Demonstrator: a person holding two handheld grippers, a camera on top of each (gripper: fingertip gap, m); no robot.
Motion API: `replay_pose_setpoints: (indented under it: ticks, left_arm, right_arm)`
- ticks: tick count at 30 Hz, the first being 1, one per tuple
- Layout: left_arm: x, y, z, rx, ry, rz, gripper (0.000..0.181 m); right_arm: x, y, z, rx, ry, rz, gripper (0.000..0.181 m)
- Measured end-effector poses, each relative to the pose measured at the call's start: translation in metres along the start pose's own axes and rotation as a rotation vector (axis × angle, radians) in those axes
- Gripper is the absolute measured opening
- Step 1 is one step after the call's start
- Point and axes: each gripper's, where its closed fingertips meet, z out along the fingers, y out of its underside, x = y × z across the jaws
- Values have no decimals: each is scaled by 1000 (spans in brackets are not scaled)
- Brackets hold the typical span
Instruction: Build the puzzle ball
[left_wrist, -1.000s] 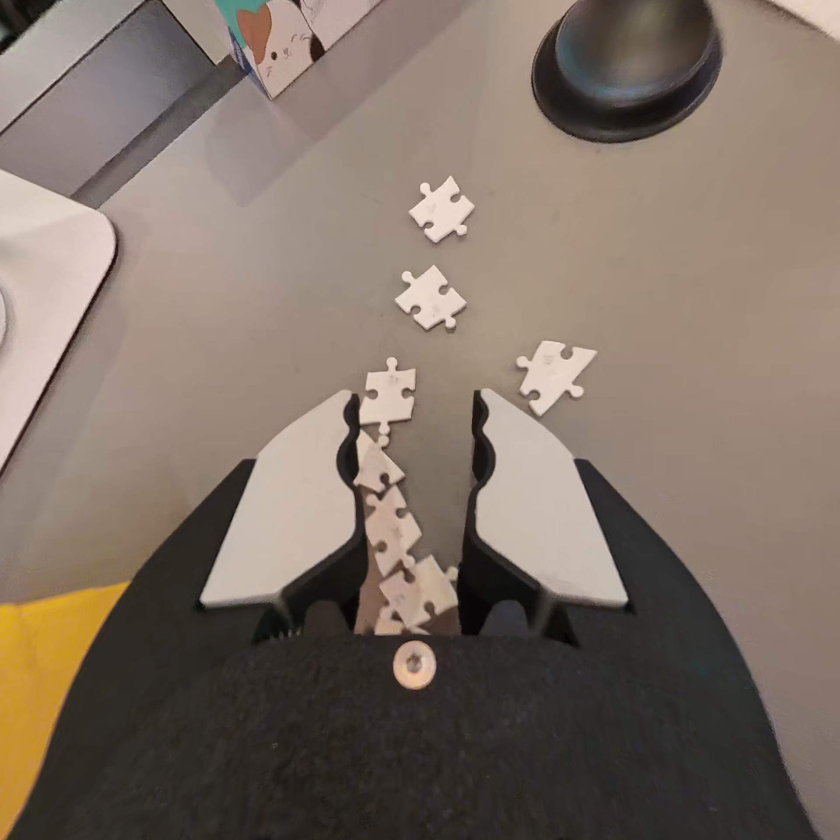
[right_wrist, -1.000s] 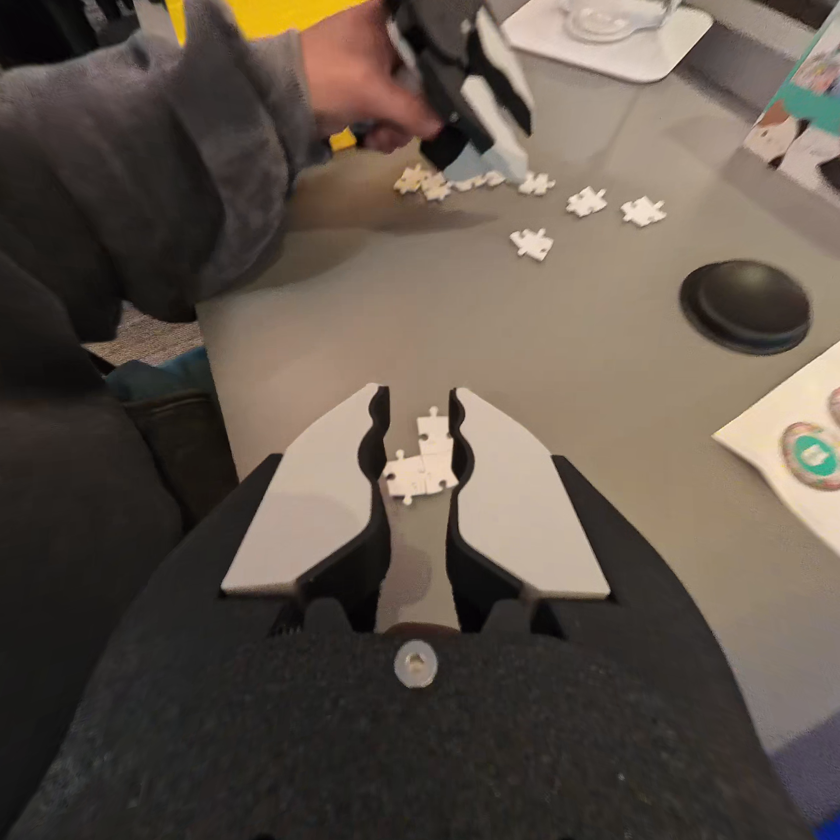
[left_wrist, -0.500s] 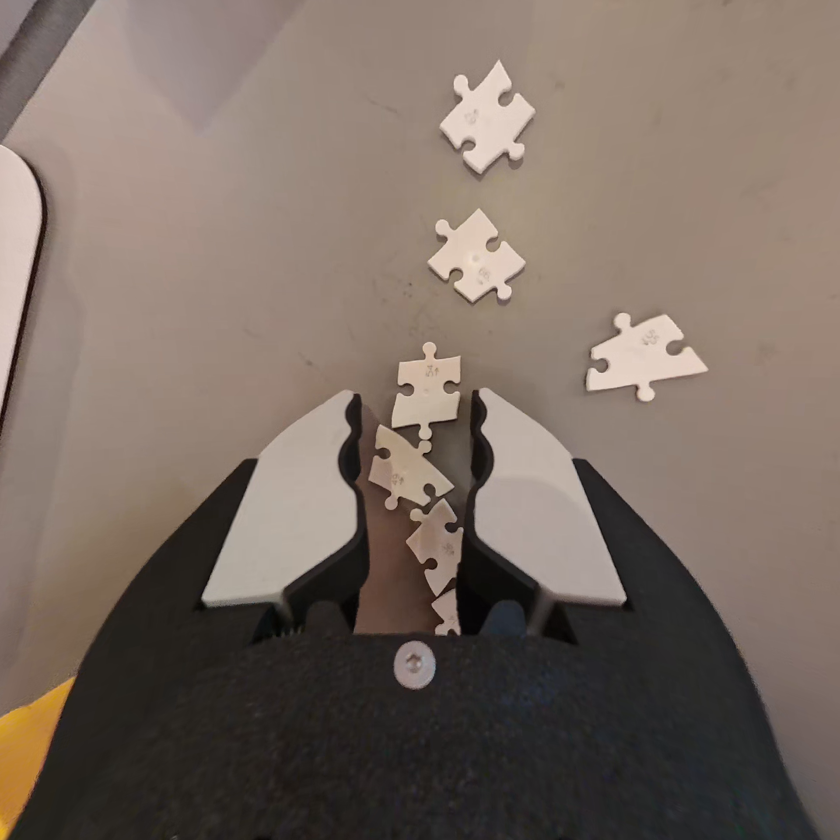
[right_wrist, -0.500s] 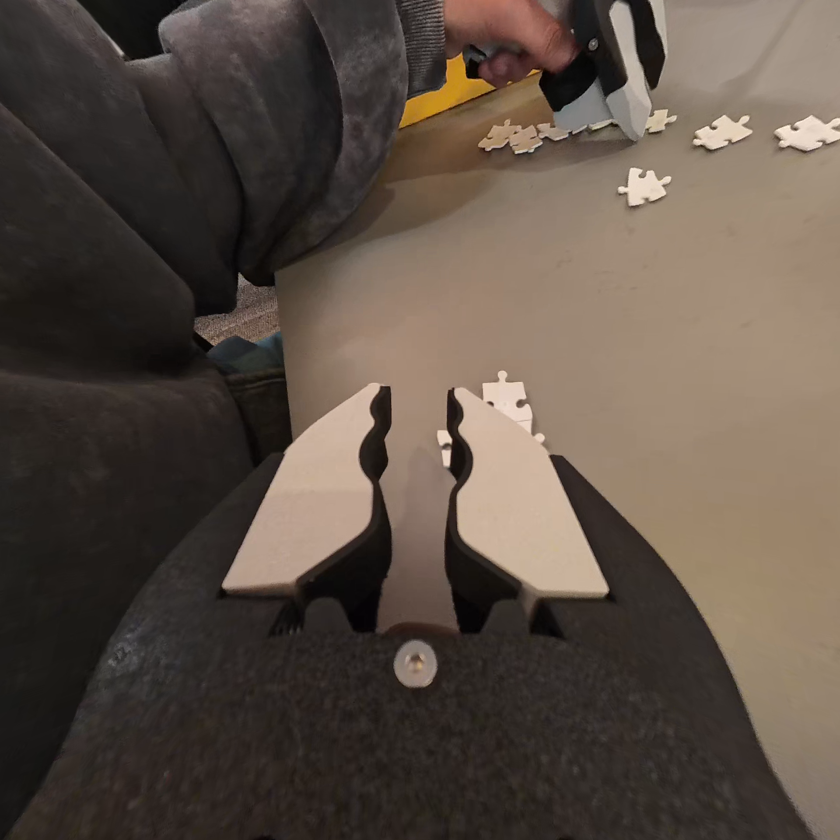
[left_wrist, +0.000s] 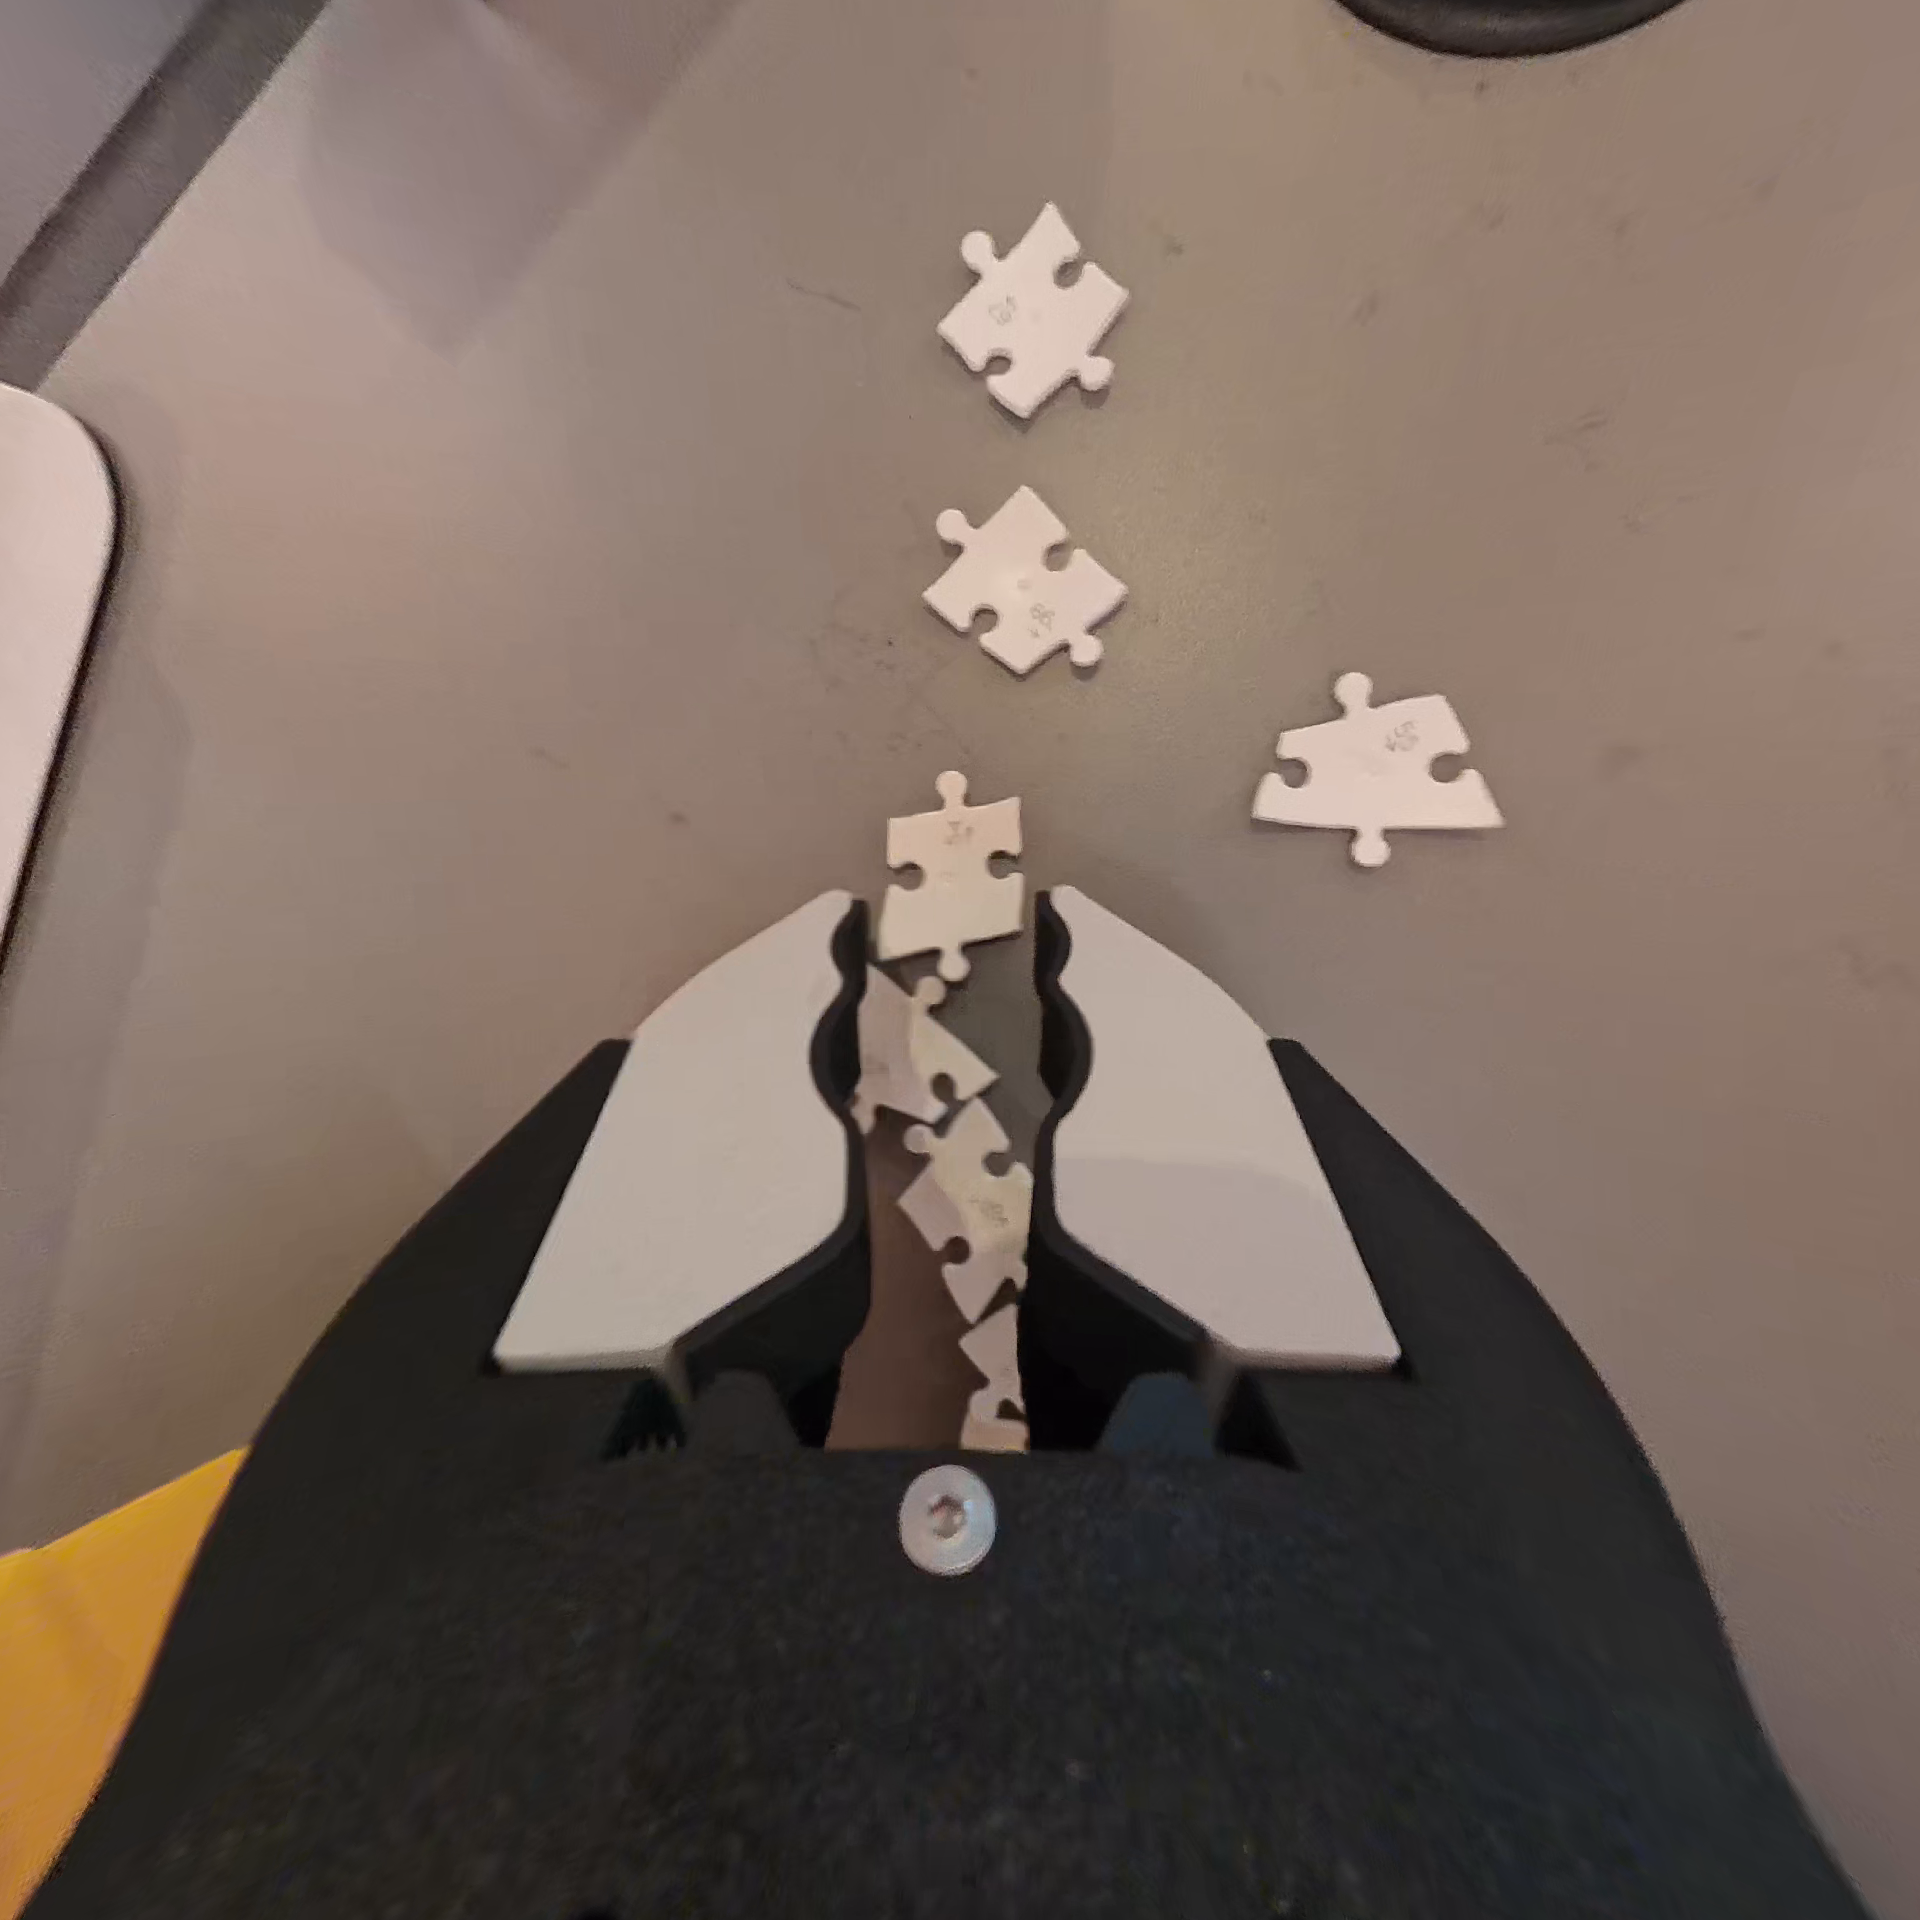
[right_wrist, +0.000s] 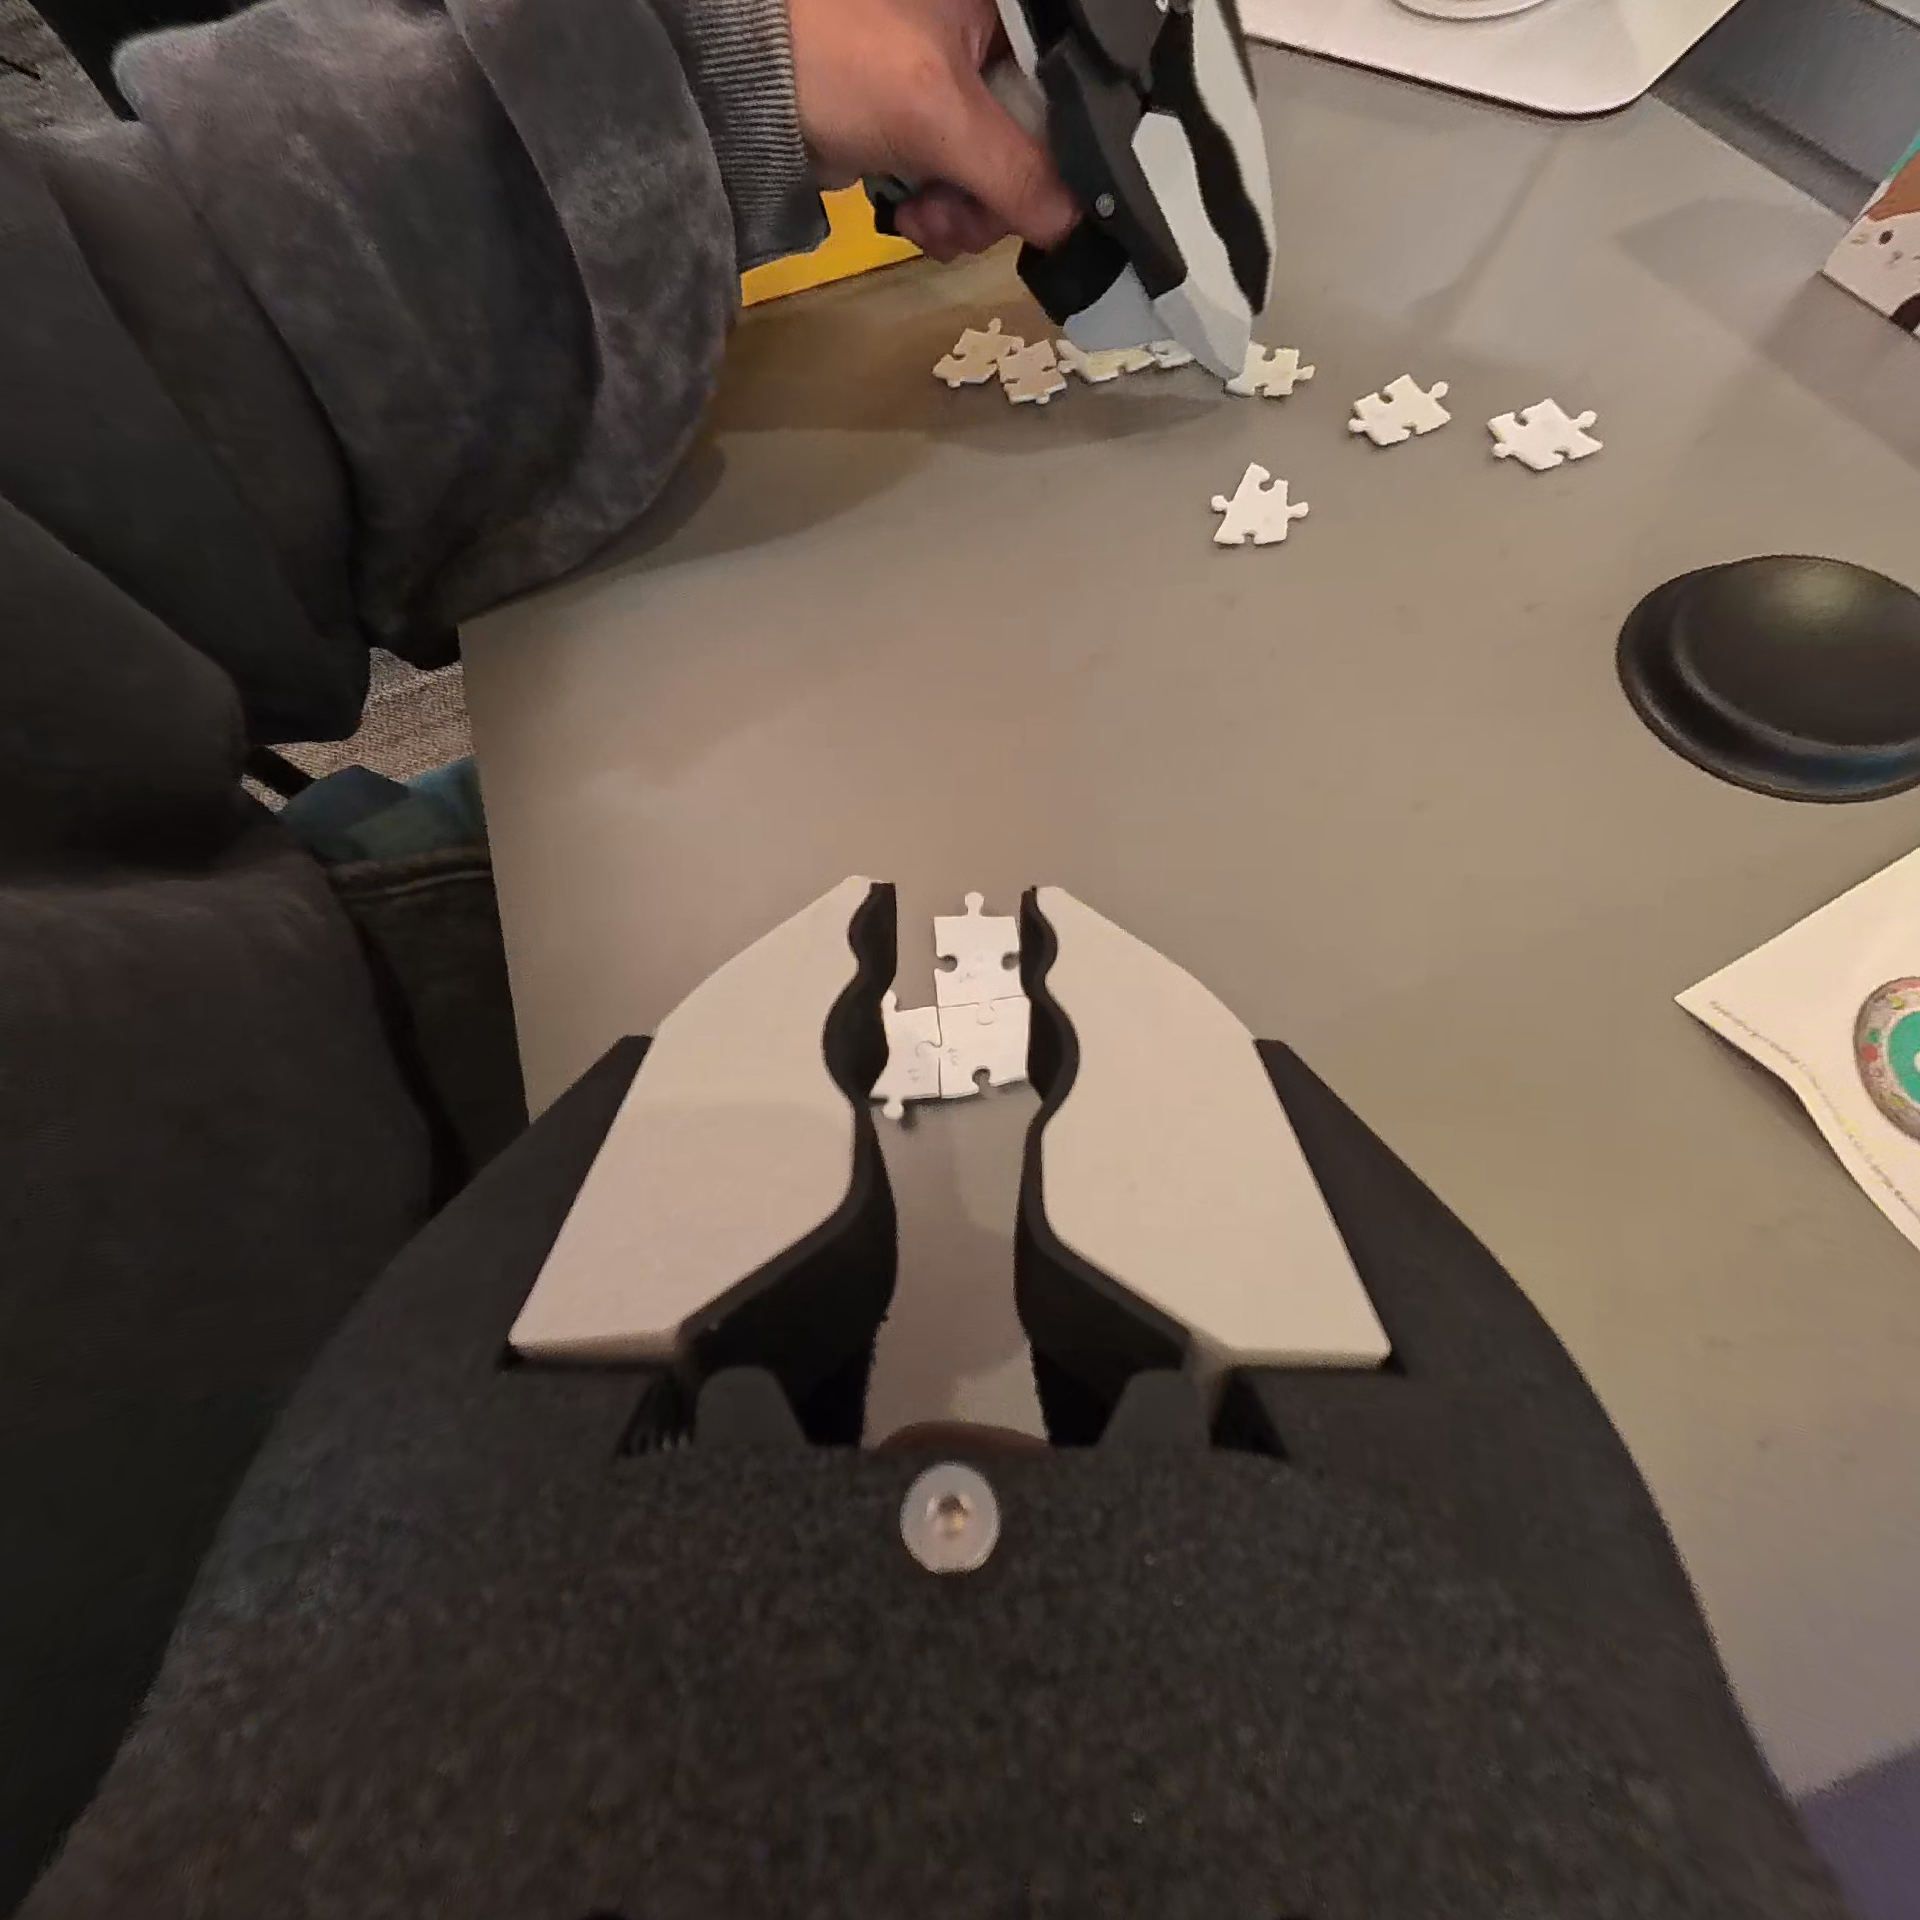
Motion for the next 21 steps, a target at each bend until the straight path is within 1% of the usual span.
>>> replay_pose_setpoints:
  ticks: [2, 4, 6, 8, 11, 14, 16, 18, 21]
  left_arm:
    - [-5, 1, 5, -3, -1, -18, 43]
    - [-5, 2, 11, -11, 25, -33, 46]
    - [-2, 0, 14, 4, 56, -42, 42]
    - [3, -1, 15, 4, 99, -44, 28]
    - [6, -2, 15, 4, 111, -39, 26]
    - [13, 1, 12, -9, 125, -23, 26]
    - [21, 4, 5, -12, 124, 2, 26]
    - [33, 5, -10, 5, 121, 27, 27]
    - [63, 7, -40, 49, 136, 72, 26]
  right_arm:
    - [-4, -1, 2, 0, -5, 1, 22]
    - [-9, -1, 4, 4, -10, 9, 22]
    - [-14, 0, 4, 8, -19, 20, 22]
    - [-17, 2, 3, 6, -21, 29, 22]
    - [-17, 4, 1, -3, -21, 43, 22]
    - [-14, -1, -2, -5, -15, 31, 22]
    - [-5, -7, -5, -17, 10, 5, 20]
    - [11, -17, -2, -50, 39, -19, 18]
    - [35, -34, 22, -141, 28, -63, 21]
